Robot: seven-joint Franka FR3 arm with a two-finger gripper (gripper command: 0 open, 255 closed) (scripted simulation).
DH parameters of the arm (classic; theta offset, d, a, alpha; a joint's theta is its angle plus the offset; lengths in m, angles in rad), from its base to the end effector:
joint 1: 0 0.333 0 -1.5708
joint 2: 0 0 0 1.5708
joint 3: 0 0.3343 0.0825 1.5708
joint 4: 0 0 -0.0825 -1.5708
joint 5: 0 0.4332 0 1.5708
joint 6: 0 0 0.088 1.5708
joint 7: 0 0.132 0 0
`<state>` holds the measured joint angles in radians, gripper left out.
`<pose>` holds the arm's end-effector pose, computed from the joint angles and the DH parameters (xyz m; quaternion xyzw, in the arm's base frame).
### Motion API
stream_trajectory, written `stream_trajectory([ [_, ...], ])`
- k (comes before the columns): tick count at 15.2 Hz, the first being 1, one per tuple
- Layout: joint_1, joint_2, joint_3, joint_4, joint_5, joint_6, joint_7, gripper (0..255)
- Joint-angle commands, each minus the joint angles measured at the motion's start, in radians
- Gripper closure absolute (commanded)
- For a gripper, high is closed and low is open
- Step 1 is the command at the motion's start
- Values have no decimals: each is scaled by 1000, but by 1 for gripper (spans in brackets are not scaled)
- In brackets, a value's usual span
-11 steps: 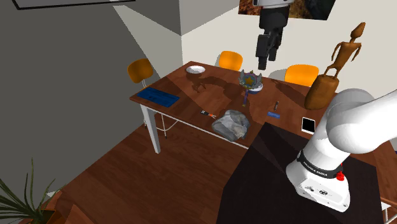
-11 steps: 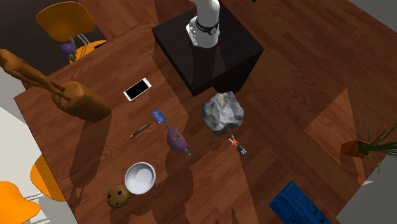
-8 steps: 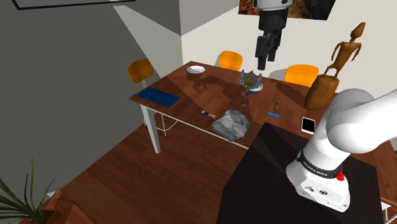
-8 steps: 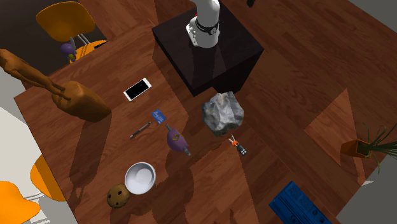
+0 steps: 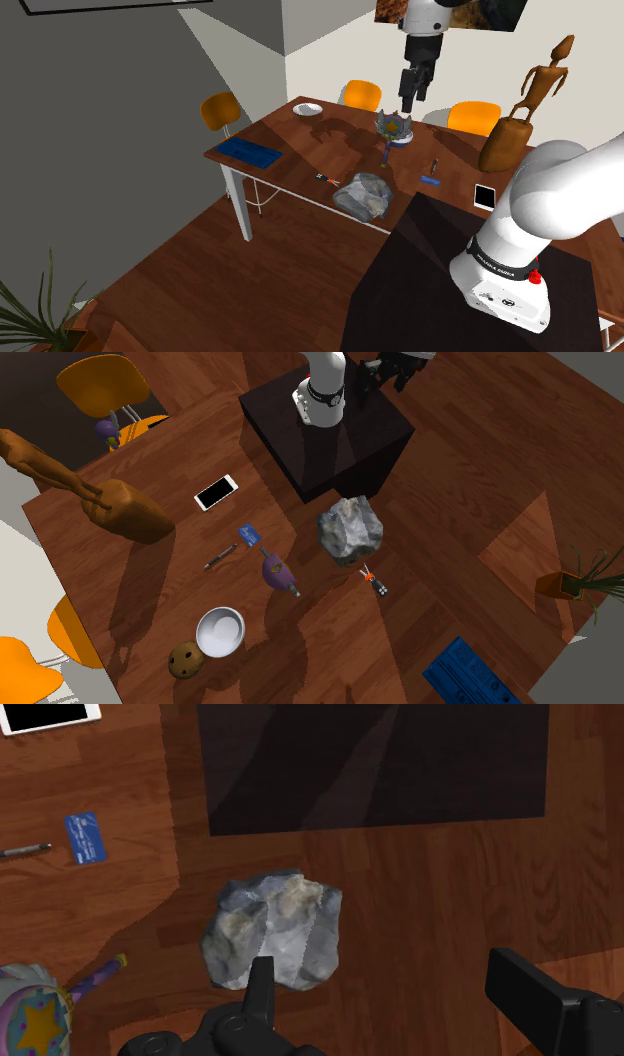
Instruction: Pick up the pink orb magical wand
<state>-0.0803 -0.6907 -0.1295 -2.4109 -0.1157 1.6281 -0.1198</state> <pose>0.3563 -0.0954 0.5183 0.9985 -0.0222 -0.0496 0.0091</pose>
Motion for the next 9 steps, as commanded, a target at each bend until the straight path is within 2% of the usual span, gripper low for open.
stream_trajectory([
  [1,-17,30,-40,-10,-27,51,-37,0],
  [9,-64,210,-191,20,-88,246,-171,0],
])
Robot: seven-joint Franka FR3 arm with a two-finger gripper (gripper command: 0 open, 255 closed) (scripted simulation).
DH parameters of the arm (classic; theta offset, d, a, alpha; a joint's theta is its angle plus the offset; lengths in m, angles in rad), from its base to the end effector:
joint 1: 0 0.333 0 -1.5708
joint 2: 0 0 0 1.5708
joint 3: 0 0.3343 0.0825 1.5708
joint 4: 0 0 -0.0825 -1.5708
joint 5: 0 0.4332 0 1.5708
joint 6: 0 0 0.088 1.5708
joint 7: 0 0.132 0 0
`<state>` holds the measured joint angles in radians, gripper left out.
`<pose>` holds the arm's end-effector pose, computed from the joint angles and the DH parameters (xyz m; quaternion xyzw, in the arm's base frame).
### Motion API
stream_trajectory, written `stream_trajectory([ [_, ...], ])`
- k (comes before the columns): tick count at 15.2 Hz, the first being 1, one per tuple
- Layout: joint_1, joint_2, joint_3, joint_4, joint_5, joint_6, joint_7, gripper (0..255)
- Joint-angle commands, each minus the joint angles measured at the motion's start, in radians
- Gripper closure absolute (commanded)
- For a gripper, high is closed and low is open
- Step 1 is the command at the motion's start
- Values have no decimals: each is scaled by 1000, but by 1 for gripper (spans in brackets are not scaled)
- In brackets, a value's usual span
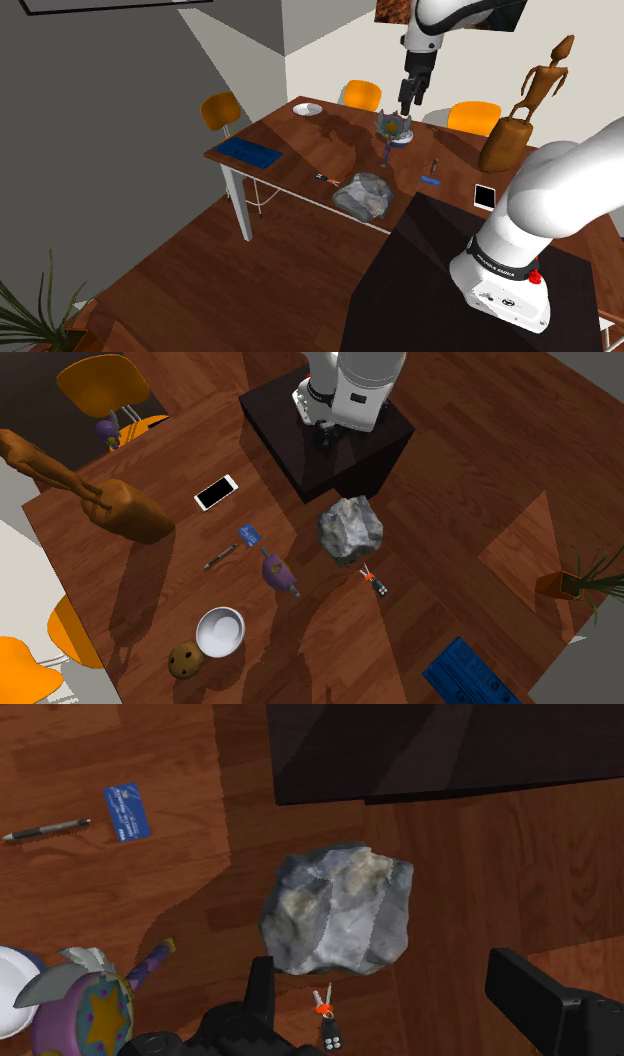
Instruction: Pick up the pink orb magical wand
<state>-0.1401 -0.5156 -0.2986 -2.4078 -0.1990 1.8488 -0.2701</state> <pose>0.3800 -0.2039 0.4596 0.9988 -0.0333 -0.0345 0.0113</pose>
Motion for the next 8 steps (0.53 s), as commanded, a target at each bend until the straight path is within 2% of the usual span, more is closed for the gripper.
stream_trajectory([
  [1,-8,63,-41,26,-6,49,-39,0],
  [8,-25,281,-168,125,29,201,-180,0],
])
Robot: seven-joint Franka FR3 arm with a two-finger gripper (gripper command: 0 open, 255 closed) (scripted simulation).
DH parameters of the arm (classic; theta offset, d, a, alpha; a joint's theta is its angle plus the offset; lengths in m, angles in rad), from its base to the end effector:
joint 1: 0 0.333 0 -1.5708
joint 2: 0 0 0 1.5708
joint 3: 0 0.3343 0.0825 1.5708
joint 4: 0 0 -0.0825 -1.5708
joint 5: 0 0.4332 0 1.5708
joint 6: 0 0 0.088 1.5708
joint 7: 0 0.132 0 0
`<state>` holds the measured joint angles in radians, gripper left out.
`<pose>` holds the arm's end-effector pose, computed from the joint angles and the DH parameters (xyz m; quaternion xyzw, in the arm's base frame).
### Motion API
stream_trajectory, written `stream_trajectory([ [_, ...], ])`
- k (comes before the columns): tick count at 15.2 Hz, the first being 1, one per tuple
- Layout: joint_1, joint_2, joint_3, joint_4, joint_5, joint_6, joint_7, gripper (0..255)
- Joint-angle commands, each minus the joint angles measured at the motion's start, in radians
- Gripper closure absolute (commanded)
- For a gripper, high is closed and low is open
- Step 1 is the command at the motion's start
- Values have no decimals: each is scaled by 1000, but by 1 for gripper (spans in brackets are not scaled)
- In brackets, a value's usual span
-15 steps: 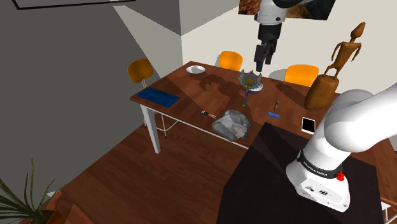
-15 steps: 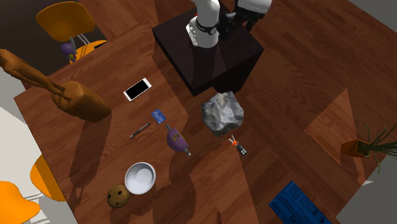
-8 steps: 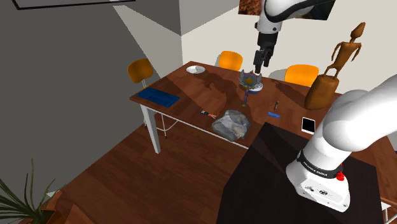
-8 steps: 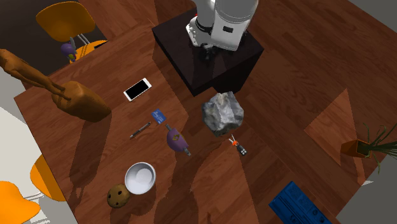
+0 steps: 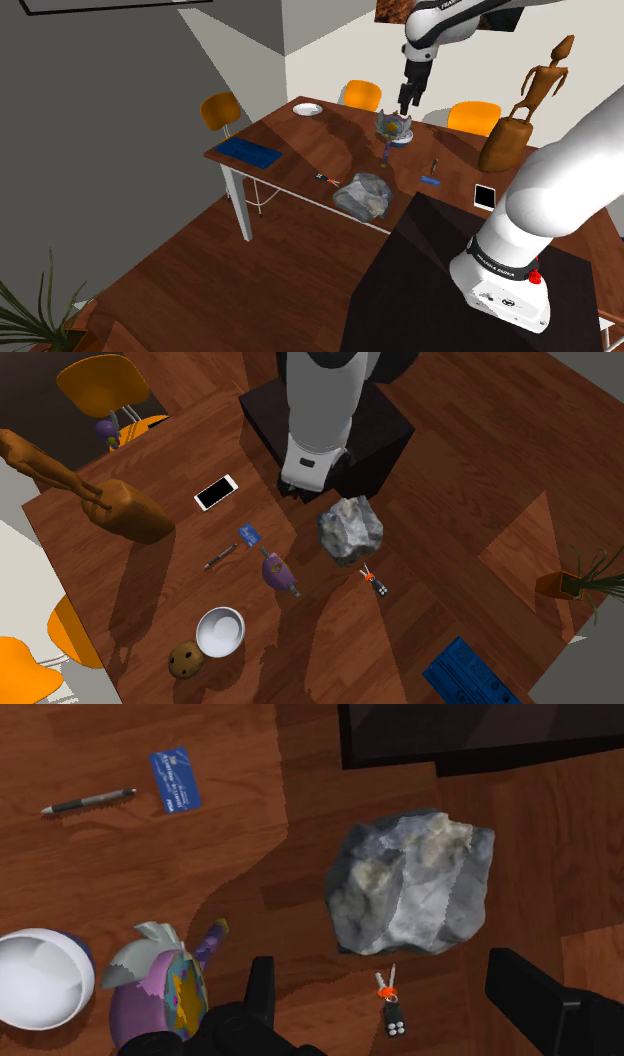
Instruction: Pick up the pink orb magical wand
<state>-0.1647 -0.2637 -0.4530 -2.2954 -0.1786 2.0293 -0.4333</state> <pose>0.4046 -0.3075 0.4123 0.9987 -0.0440 -0.0211 0.0137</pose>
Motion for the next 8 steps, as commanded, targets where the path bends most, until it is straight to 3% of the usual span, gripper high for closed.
stream_trajectory([
  [1,-3,63,-30,31,22,40,-41,0],
  [8,-40,330,-116,197,181,138,-231,0],
])
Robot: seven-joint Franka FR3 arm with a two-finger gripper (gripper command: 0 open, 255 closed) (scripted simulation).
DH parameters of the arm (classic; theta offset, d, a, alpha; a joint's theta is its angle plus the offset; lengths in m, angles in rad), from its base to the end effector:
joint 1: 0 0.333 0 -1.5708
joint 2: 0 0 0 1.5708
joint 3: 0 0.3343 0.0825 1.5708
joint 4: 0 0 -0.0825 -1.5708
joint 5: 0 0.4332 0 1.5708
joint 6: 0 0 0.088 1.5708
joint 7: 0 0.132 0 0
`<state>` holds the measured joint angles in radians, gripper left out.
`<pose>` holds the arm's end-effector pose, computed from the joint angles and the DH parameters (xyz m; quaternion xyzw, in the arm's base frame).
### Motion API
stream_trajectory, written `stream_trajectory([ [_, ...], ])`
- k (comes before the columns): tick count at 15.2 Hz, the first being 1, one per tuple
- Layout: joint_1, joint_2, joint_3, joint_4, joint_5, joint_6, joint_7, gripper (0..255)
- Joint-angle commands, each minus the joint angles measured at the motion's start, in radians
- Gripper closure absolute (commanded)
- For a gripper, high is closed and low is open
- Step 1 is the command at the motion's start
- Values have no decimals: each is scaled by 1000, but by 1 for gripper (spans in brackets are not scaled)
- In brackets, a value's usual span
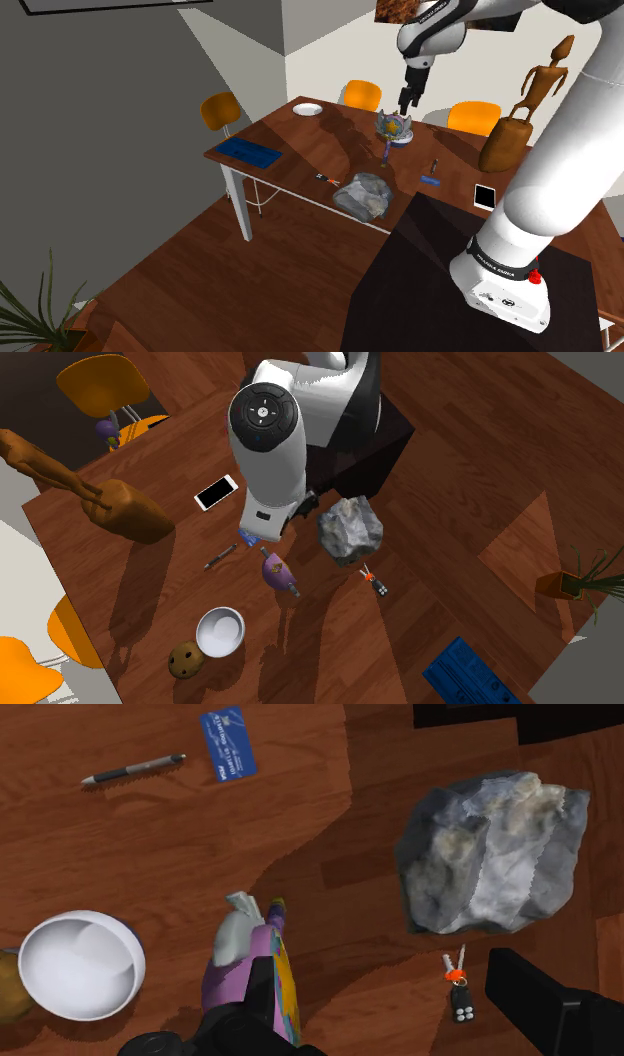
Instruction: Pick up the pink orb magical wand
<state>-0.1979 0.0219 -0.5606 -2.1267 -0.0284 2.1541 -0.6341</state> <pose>0.4247 -0.4042 0.3684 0.9984 -0.0543 -0.0080 0.0164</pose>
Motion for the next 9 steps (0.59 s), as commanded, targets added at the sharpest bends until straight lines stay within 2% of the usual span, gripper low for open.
stream_trajectory([
  [1,-18,85,-14,58,60,21,-59,0],
  [5,-85,247,-12,189,177,36,-165,0],
  [9,-93,270,-3,175,194,70,-176,0],
])
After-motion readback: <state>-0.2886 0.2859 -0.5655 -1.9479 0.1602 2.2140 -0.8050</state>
